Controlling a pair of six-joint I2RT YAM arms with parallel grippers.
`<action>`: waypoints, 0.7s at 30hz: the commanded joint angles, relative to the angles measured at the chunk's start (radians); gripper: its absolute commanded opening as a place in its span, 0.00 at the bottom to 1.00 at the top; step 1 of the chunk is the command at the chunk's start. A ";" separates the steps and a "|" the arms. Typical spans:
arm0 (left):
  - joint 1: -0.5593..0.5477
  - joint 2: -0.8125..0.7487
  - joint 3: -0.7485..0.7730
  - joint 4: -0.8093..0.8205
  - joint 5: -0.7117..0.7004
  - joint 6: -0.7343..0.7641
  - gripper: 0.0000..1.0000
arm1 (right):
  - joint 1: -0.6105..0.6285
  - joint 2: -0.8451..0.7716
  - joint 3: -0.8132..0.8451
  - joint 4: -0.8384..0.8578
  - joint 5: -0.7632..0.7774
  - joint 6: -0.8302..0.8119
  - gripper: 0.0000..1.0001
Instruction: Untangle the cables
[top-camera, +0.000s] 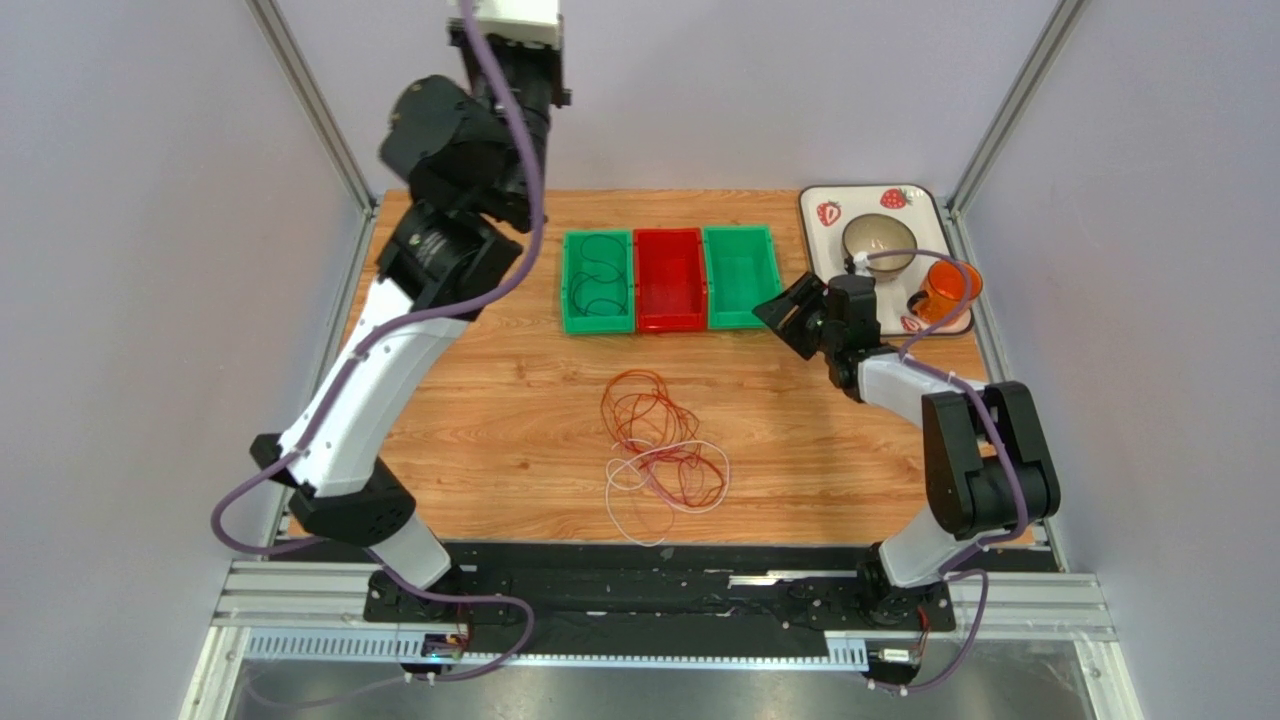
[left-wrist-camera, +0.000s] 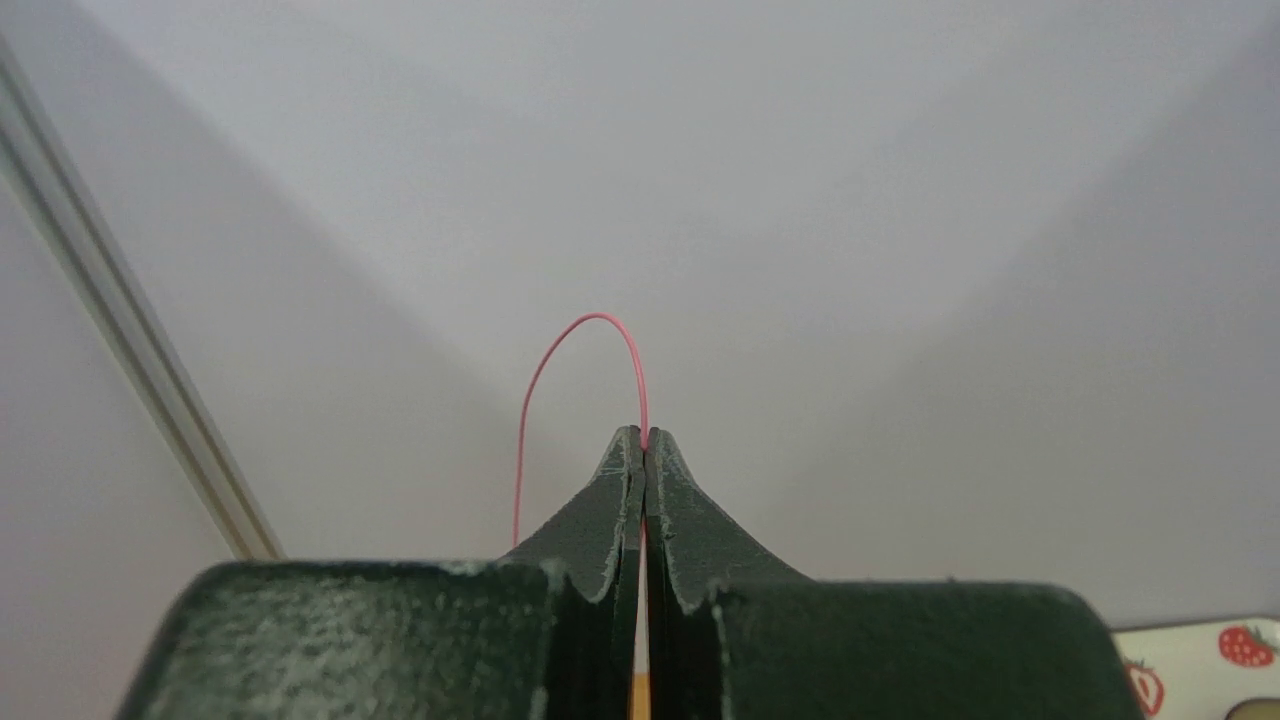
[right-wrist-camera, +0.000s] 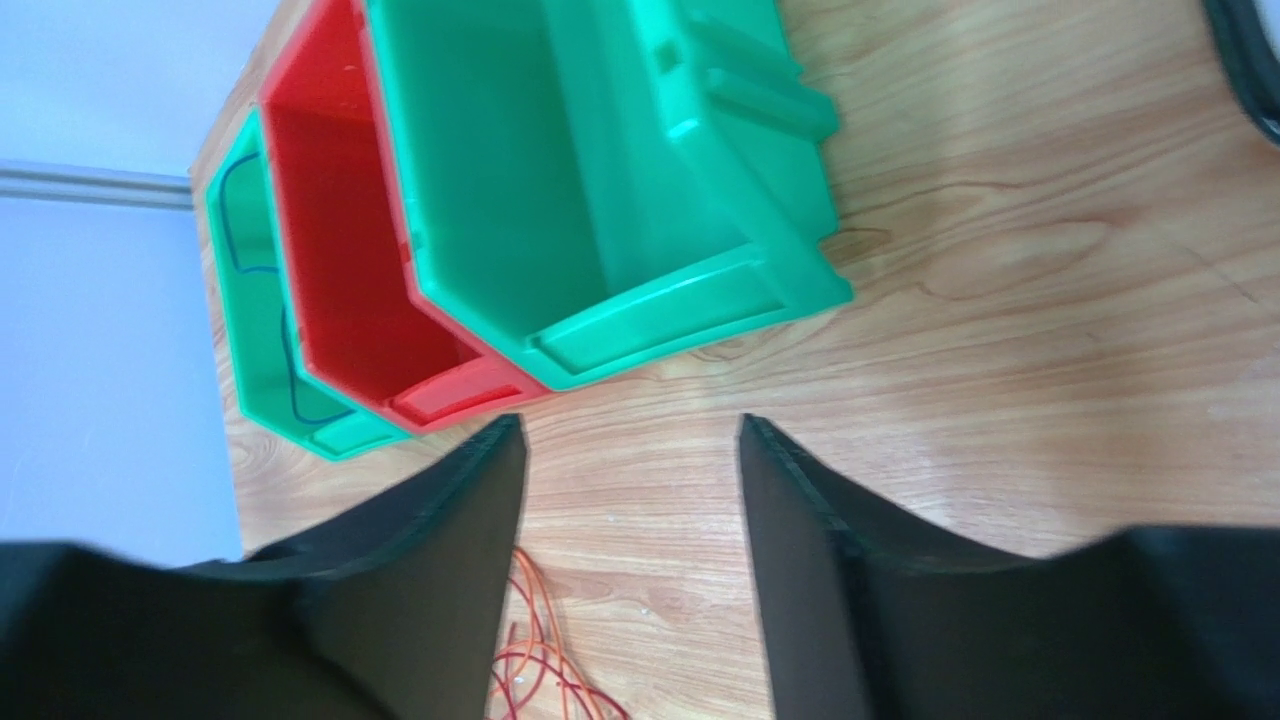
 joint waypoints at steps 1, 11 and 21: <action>-0.004 0.070 -0.027 -0.017 0.038 0.017 0.00 | 0.020 -0.048 0.002 0.082 -0.029 -0.025 0.48; -0.001 0.107 -0.084 0.024 0.045 0.000 0.00 | 0.022 -0.172 -0.126 0.205 -0.008 -0.028 0.45; 0.002 0.210 -0.058 0.057 0.073 -0.016 0.00 | 0.022 -0.175 -0.121 0.179 0.035 -0.025 0.46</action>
